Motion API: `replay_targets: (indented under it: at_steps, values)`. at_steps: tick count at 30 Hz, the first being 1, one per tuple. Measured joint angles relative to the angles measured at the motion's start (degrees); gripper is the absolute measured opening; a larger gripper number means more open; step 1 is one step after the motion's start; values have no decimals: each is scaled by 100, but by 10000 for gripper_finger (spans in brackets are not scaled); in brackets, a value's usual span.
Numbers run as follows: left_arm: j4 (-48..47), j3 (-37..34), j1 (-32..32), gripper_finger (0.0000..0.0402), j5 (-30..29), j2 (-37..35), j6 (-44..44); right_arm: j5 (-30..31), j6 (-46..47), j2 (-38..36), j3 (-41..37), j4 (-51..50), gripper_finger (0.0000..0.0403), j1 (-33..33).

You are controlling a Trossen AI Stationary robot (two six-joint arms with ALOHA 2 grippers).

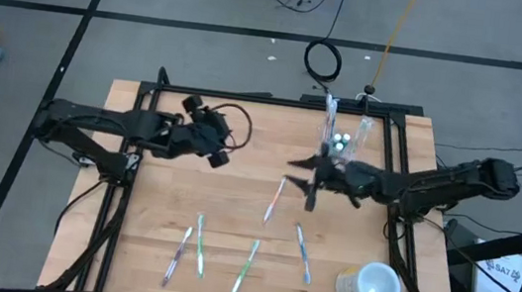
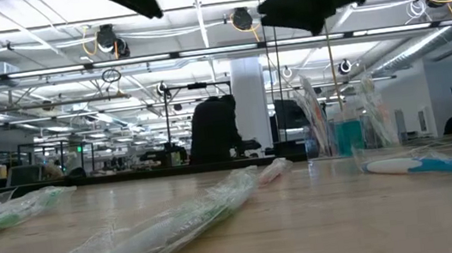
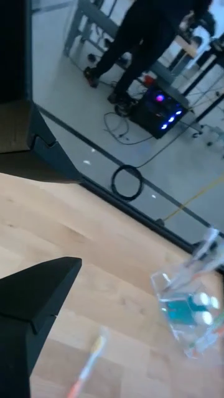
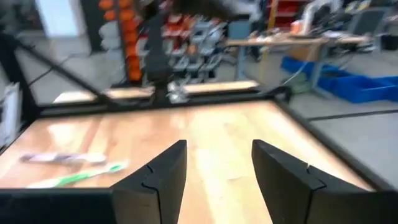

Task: Pick & Place toothbrushing station
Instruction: Put the orange toothbrush into the transparent organizer

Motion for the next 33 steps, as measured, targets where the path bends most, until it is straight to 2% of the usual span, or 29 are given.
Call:
replay_targets:
  at_steps: [5, 10, 13, 15, 20, 24, 33]
  values:
    - [-56, -604, -23, 212, 83, -386, -311, 160, 122, 1022, 877, -582, 165, 452]
    - [672, -1612, -19, 212, 112, -700, -666, 162, 552, 1845, 1657, -1649, 166, 516]
    - [1382, -2076, -22, 212, 165, -786, -752, 423, 1136, 2153, 1785, -2041, 166, 444]
    - [1512, -2337, -22, 212, 171, -860, -755, 576, 1690, 2350, 1793, -2125, 166, 358]
    - [1631, -2369, 29, 212, 204, -912, -585, 1120, 3067, 2587, 1800, -2728, 166, 116]
    - [1638, -2373, 22, 212, 237, -901, -547, 1525, 3821, 2802, 1790, -3263, 166, 38]
    - [1631, -2373, 24, 212, 279, -892, -534, 1622, 4895, 3441, 1727, -3183, 167, 22]
